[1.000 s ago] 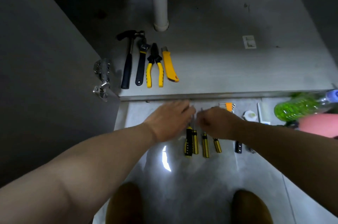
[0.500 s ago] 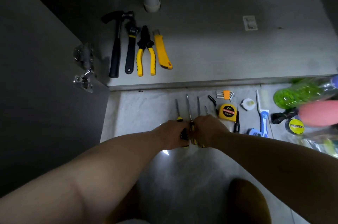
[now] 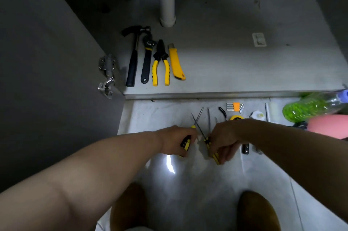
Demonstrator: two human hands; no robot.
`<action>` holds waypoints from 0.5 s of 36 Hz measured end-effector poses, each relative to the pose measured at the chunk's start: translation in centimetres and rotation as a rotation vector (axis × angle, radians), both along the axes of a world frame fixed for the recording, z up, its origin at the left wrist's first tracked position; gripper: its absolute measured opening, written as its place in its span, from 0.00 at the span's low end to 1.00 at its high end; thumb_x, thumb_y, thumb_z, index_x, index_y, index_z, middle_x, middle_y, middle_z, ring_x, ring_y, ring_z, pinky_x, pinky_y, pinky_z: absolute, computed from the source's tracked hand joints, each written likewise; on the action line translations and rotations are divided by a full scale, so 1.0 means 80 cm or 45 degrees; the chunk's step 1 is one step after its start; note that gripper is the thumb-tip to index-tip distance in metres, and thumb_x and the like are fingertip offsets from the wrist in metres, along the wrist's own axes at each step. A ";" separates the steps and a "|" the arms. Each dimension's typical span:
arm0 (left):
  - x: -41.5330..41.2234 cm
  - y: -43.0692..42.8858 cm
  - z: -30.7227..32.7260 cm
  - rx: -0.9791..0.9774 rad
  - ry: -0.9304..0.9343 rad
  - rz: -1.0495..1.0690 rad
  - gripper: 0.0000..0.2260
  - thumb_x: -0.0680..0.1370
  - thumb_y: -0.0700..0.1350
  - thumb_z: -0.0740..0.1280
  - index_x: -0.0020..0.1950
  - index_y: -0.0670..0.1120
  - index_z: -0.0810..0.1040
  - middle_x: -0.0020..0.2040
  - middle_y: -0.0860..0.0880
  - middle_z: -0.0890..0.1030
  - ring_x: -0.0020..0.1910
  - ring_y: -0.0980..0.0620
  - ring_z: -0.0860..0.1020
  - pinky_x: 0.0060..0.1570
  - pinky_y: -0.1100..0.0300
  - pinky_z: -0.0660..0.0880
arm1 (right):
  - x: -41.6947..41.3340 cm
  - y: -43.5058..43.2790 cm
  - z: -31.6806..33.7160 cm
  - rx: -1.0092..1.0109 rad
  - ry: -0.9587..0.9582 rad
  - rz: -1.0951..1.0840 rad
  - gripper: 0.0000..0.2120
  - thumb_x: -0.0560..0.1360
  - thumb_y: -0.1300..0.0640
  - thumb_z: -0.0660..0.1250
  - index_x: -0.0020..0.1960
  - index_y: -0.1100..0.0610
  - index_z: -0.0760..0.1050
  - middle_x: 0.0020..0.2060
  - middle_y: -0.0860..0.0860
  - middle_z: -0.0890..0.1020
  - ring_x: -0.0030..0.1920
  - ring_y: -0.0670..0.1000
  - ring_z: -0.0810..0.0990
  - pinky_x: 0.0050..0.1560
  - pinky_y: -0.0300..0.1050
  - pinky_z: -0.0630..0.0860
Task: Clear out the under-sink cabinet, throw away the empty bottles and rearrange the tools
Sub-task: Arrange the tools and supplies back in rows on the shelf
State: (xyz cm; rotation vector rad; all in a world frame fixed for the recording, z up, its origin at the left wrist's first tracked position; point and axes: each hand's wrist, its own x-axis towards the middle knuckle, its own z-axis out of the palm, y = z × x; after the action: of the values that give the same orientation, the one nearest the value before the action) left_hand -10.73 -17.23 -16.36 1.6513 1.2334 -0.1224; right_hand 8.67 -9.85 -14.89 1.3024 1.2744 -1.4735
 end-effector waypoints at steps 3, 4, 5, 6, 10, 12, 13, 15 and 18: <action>0.006 -0.002 0.017 0.127 -0.009 -0.012 0.13 0.75 0.44 0.73 0.56 0.52 0.73 0.49 0.50 0.78 0.45 0.50 0.77 0.43 0.54 0.76 | 0.019 0.013 0.034 -0.032 0.126 0.014 0.08 0.77 0.59 0.71 0.53 0.63 0.79 0.38 0.58 0.87 0.39 0.51 0.87 0.36 0.40 0.81; 0.009 -0.003 0.023 0.210 -0.004 0.005 0.12 0.76 0.46 0.71 0.55 0.54 0.71 0.50 0.52 0.77 0.45 0.52 0.75 0.41 0.55 0.74 | 0.025 0.019 0.046 -0.039 0.179 -0.001 0.07 0.77 0.59 0.71 0.52 0.61 0.79 0.40 0.58 0.87 0.41 0.52 0.87 0.37 0.41 0.82; 0.012 -0.002 0.030 0.313 0.003 0.041 0.11 0.77 0.48 0.70 0.54 0.56 0.70 0.50 0.54 0.75 0.45 0.53 0.75 0.41 0.57 0.72 | 0.030 0.025 0.057 -0.042 0.236 -0.023 0.05 0.77 0.58 0.72 0.50 0.59 0.79 0.41 0.58 0.87 0.42 0.52 0.87 0.38 0.41 0.82; 0.014 -0.001 0.037 0.423 0.007 0.093 0.10 0.78 0.49 0.69 0.53 0.57 0.68 0.51 0.55 0.74 0.45 0.53 0.74 0.43 0.57 0.72 | 0.034 0.031 0.068 -0.041 0.296 -0.056 0.04 0.77 0.57 0.72 0.48 0.57 0.78 0.43 0.58 0.87 0.43 0.53 0.87 0.39 0.41 0.81; 0.021 0.018 0.063 0.797 -0.034 0.329 0.10 0.80 0.51 0.65 0.58 0.57 0.67 0.55 0.55 0.72 0.48 0.52 0.75 0.47 0.54 0.75 | 0.037 0.054 0.102 0.040 0.525 -0.241 0.06 0.77 0.56 0.72 0.45 0.54 0.76 0.41 0.56 0.85 0.42 0.53 0.86 0.38 0.42 0.82; 0.024 0.036 0.074 0.897 -0.081 0.457 0.10 0.80 0.52 0.65 0.59 0.56 0.68 0.54 0.53 0.72 0.48 0.52 0.75 0.47 0.53 0.76 | 0.031 0.063 0.111 0.147 0.624 -0.376 0.05 0.77 0.56 0.72 0.46 0.54 0.76 0.39 0.54 0.83 0.40 0.52 0.85 0.39 0.41 0.81; 0.025 0.047 0.078 0.931 -0.097 0.521 0.10 0.80 0.51 0.66 0.60 0.56 0.68 0.54 0.53 0.72 0.49 0.51 0.76 0.48 0.52 0.77 | 0.026 0.067 0.113 0.219 0.660 -0.454 0.05 0.77 0.56 0.72 0.46 0.54 0.76 0.39 0.53 0.83 0.39 0.51 0.85 0.38 0.40 0.81; 0.025 0.069 0.084 0.989 -0.080 0.621 0.12 0.80 0.50 0.68 0.61 0.55 0.69 0.55 0.51 0.73 0.51 0.50 0.76 0.50 0.52 0.77 | 0.015 0.075 0.114 0.418 0.690 -0.583 0.04 0.77 0.57 0.71 0.46 0.55 0.77 0.39 0.54 0.84 0.38 0.51 0.85 0.35 0.40 0.81; 0.019 0.103 0.086 1.006 0.006 0.709 0.18 0.78 0.49 0.70 0.66 0.52 0.70 0.58 0.48 0.73 0.54 0.48 0.76 0.52 0.54 0.76 | -0.003 0.088 0.108 0.771 0.626 -0.747 0.05 0.77 0.58 0.70 0.45 0.56 0.75 0.32 0.56 0.85 0.35 0.52 0.86 0.32 0.42 0.81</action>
State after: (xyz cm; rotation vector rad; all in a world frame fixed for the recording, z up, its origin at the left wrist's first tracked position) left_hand -9.20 -9.01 -9.47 1.8542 1.8353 0.7956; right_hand 8.42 -2.80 -6.25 1.8972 1.8589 -1.9859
